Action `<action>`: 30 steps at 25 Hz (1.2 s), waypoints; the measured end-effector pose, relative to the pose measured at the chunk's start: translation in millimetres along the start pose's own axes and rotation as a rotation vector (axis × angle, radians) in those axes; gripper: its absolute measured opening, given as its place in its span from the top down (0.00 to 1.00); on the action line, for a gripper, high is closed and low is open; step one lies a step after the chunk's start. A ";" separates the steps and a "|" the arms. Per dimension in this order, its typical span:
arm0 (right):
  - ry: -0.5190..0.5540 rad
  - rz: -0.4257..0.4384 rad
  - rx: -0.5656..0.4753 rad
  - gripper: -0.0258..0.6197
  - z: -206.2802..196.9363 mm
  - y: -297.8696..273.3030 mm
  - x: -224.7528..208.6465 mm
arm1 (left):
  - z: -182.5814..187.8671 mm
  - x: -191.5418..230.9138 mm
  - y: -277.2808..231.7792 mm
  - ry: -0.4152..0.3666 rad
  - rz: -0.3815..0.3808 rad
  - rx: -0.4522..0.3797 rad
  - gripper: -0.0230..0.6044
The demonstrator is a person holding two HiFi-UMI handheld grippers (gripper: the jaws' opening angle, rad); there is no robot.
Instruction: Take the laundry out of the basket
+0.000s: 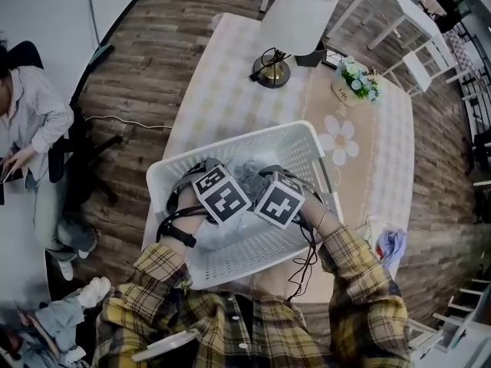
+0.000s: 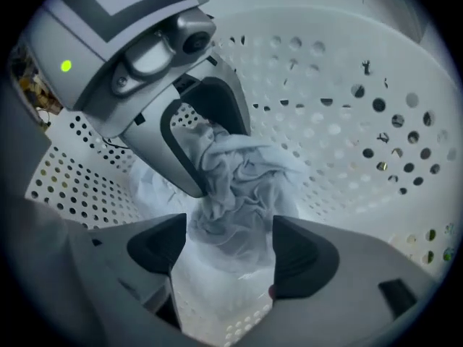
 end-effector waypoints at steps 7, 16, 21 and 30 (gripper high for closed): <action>0.002 0.009 0.049 0.34 -3.5 -31.0 -7.9 | -7.6 -2.3 -18.9 0.007 -0.031 0.055 0.36; -0.001 0.088 0.018 0.63 -2.4 -35.7 -4.4 | -6.2 -8.1 -22.6 -0.059 -0.034 0.055 0.60; -0.052 0.054 0.035 0.77 -7.8 -27.0 -14.8 | -3.1 -8.7 -17.5 -0.027 -0.063 0.038 0.74; -0.111 0.058 -0.046 0.78 -0.2 0.2 -20.4 | 10.8 -5.0 2.3 0.029 -0.057 -0.068 0.76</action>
Point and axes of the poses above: the fingertips, and each gripper's own axes: y backward along the fingers, x to its left, z out of its top, the point moved 4 cm from there along y, backward along the fingers, and after that the axes turned 13 degrees about x, right-handed, at the moved point
